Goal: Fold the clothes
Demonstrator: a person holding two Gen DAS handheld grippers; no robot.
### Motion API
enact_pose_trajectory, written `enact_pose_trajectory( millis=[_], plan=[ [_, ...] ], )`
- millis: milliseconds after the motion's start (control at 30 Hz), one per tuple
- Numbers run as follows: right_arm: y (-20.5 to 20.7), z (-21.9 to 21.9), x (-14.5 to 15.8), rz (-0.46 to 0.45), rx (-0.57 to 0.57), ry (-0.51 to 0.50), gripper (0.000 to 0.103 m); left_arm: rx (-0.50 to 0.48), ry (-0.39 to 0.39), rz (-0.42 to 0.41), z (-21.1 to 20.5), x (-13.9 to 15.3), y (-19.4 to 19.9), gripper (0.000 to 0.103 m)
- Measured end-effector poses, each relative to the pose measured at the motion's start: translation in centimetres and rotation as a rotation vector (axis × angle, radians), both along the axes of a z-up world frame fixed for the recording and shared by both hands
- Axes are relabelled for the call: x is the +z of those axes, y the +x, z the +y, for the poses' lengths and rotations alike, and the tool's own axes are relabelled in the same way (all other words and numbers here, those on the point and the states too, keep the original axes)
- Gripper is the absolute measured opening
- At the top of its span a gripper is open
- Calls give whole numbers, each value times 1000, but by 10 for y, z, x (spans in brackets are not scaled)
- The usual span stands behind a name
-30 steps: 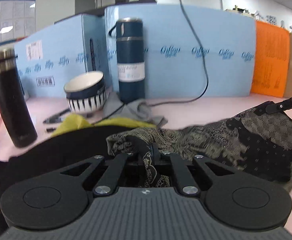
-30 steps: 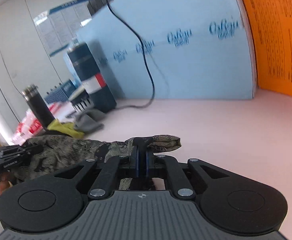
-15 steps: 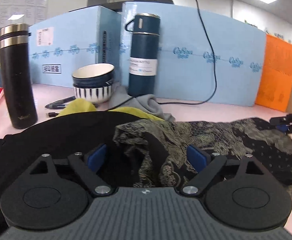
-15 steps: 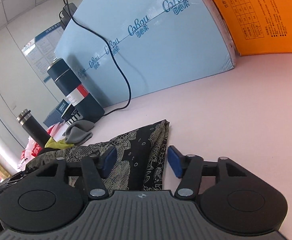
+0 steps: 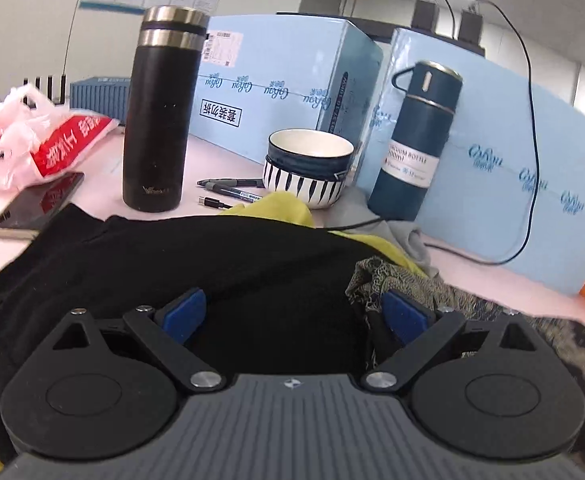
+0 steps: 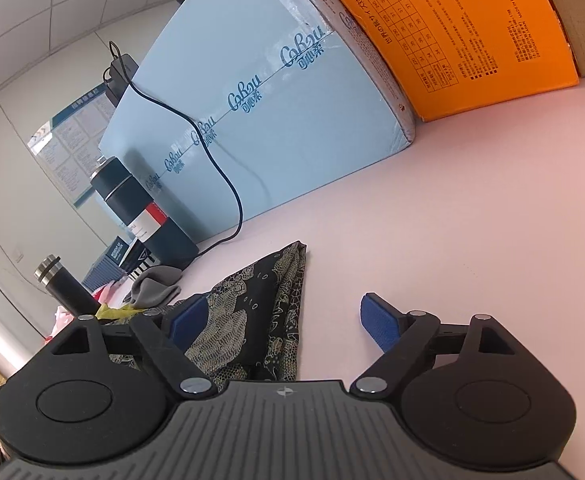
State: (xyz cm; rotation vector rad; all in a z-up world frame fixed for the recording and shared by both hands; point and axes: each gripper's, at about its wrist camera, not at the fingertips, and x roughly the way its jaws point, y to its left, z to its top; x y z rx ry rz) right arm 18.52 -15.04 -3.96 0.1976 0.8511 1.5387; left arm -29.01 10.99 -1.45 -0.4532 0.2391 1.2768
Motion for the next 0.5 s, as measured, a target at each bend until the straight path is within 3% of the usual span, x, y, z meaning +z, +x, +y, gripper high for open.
enact_pose_trajectory(
  millis=[133,267,433,500],
  plan=[
    [-6,-17,1,-17,8,-6,87,23,36,-8,-27,6,-7,96],
    [-13,-38,2,-24,18,-7,89,87,18,-34,-65,6,-16,99],
    [-23,-63,4,-39,8,16,93,152,26,-144,-131,-12,-16,103],
    [-29,-72,7,-63,-16,30,96,173,16,-141,-147,-20,-7,103]
  ],
)
